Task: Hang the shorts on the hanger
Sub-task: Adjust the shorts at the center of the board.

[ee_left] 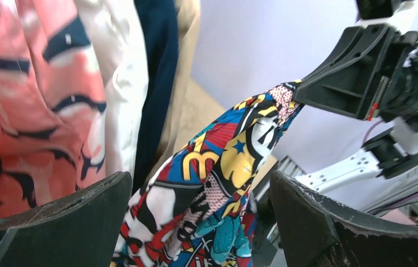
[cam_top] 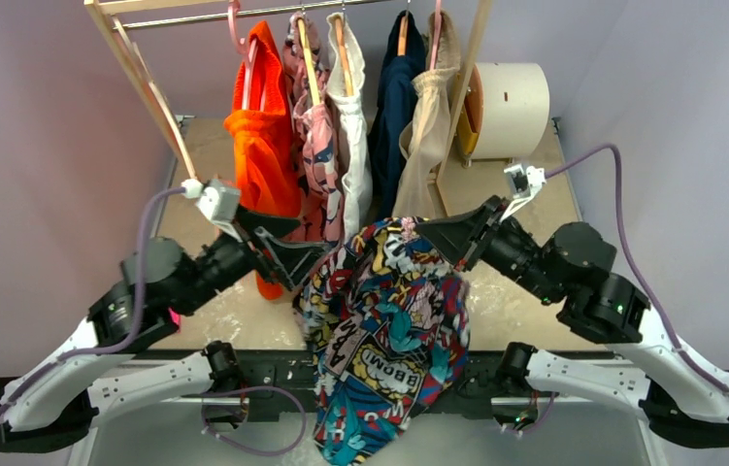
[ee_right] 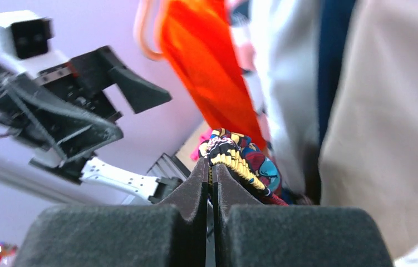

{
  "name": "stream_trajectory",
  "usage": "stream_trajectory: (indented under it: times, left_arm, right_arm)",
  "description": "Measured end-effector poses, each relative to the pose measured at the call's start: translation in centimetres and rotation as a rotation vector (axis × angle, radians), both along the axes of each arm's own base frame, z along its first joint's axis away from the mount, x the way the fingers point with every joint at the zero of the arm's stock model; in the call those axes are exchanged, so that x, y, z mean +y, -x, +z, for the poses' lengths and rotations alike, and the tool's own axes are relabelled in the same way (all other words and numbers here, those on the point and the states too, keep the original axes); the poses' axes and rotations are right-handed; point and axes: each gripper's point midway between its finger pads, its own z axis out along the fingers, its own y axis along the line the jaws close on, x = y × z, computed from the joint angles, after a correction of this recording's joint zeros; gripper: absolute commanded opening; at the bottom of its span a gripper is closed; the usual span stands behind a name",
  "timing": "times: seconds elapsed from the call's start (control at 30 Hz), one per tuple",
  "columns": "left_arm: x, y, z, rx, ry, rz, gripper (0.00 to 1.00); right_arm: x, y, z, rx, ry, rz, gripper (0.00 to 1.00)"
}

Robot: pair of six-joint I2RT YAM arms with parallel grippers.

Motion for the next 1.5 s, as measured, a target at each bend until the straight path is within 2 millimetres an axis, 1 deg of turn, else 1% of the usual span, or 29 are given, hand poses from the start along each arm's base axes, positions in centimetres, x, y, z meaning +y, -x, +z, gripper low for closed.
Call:
stream_trajectory:
  times: [0.07,0.1,0.17,0.23,0.27,0.3,0.33,0.4,0.47,0.53,0.63,0.73,0.83,1.0,1.13,1.27,1.37,1.5]
  left_arm:
    - [0.7,0.5,2.6,-0.052,0.053,-0.008,0.93]
    - [0.9,0.7,3.3,-0.069,0.069,-0.013,0.93]
    - [1.0,1.0,3.7,-0.085,0.076,-0.029,0.93]
    - [0.7,1.2,2.9,-0.085,0.064,-0.046,0.93]
    - [0.5,1.3,2.4,-0.081,0.055,-0.056,0.92]
    - [0.2,1.4,1.4,-0.071,0.038,-0.074,0.92]
    - [-0.1,1.5,0.6,-0.062,0.024,-0.087,0.92]
    - [-0.8,1.8,-1.3,-0.038,-0.011,-0.12,0.91]
    - [-1.5,2.1,-3.0,-0.013,-0.04,-0.155,0.9]
    - [-2.2,2.4,-4.1,0.007,-0.063,-0.187,0.91]
    - [-3.1,2.6,-4.8,0.025,-0.085,-0.227,0.91]
    - [-3.8,2.7,-5.7,0.041,-0.111,-0.249,0.91]
    - [-4.6,2.5,-6.8,0.059,-0.155,-0.269,0.9]
    - [-5.5,2.2,-8.5,0.073,-0.224,-0.297,0.87]
    - [-5.7,2.4,-8.3,0.062,-0.233,-0.315,0.82]
    - [-6.0,2.4,-7.6,0.041,-0.23,-0.33,0.8]
    - [-6.1,2.4,-7.3,0.034,-0.225,-0.333,0.65]
    - [-6.2,2.7,-7.1,0.024,-0.222,-0.353,0.52]
  right_arm:
    - [0.9,0.6,2.3,-0.099,-0.011,0.071,0.0]
    - [1.5,0.8,2.7,-0.14,-0.008,0.108,0.0]
    - [3.0,1.2,1.9,-0.184,0.018,0.18,0.0]
    - [4.4,1.4,-0.2,-0.199,0.052,0.237,0.0]
    - [5.0,1.5,-1.8,-0.198,0.076,0.268,0.0]
    - [5.6,1.7,-3.5,-0.191,0.103,0.3,0.0]
    - [6.0,1.8,-4.8,-0.182,0.126,0.326,0.0]
    - [6.7,2.1,-6.7,-0.173,0.155,0.368,0.0]
    - [7.0,2.7,-7.6,-0.181,0.166,0.414,0.0]
    - [7.2,3.1,-7.0,-0.212,0.154,0.442,0.0]
    - [7.3,3.8,-5.8,-0.267,0.123,0.475,0.0]
    - [7.2,4.4,-5.2,-0.306,0.102,0.5,0.0]
    - [7.2,4.7,-5.1,-0.322,0.096,0.519,0.0]
    - [7.4,4.9,-5.6,-0.32,0.1,0.533,0.0]
    - [7.4,5.1,-5.8,-0.319,0.098,0.546,0.0]
    - [7.5,5.1,-5.8,-0.32,0.094,0.55,0.0]
    - [7.5,5.1,-5.8,-0.321,0.093,0.549,0.0]
    - [7.7,5.0,-5.7,-0.323,0.087,0.549,0.0]
